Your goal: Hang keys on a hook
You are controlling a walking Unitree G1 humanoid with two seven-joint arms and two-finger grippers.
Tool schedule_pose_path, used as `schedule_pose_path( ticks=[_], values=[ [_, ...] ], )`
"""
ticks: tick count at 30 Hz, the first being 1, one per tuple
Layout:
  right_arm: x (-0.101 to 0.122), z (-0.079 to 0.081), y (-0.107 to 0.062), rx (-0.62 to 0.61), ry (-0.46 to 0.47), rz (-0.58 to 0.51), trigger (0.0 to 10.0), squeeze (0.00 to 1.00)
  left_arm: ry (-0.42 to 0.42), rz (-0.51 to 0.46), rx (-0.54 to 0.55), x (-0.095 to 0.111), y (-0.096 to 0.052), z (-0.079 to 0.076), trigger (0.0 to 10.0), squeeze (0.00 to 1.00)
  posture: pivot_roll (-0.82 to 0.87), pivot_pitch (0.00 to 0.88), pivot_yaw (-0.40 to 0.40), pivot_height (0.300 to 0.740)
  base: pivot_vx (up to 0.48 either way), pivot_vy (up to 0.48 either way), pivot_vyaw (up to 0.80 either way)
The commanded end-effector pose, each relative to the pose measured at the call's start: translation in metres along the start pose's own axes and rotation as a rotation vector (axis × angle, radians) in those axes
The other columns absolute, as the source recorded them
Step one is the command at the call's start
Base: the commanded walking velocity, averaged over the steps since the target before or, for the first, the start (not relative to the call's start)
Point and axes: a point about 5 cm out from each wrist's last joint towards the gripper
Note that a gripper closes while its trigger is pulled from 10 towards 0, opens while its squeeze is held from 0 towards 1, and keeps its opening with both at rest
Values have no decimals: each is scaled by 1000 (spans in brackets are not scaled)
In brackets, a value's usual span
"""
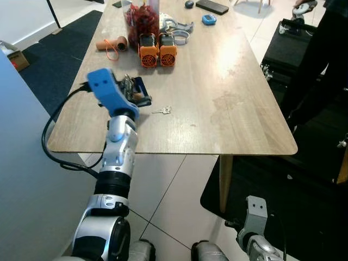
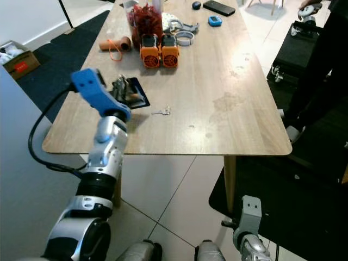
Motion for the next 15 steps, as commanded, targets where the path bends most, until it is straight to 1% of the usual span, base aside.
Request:
schedule_pose_path(
  ticks=[1, 2, 3, 9, 15],
  values=[
    [-6, -4, -2, -19, 16, 23, 10000, 0, -35, -74, -13, 15, 4, 1, 0, 0, 42, 85, -4, 740, 0, 0, 0],
    [-6, -4, -2, -19, 16, 23, 10000, 0, -35, -74, -13, 15, 4, 1, 0, 0, 42, 85, -4, 740, 0, 0, 0],
    [-6, -3, -2, -19, 17, 23, 10000, 0, -48, -95, -18, 18, 5, 0, 0, 0, 42, 83, -2, 740, 0, 0, 0],
    [-6, -3, -1, -19, 21, 24, 10000, 0, -57, -115, -19, 18, 6, 0, 0, 0, 41, 83, 0, 740, 0, 0, 0],
    [-7, -3, -2, -20, 24, 24, 10000, 0, -57, -119, -23, 18, 7, 1, 0, 0, 43, 80, 0, 740, 0, 0, 0]
  ],
)
Point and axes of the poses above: a point about 5 cm out from each wrist's last joint towards the gripper, its own y axis pointing out of the wrist towards the gripper, its own x axis along the axis of the wrist's last joint, z = x × y, and after that the axes turned 11 degrees about y, right-handed
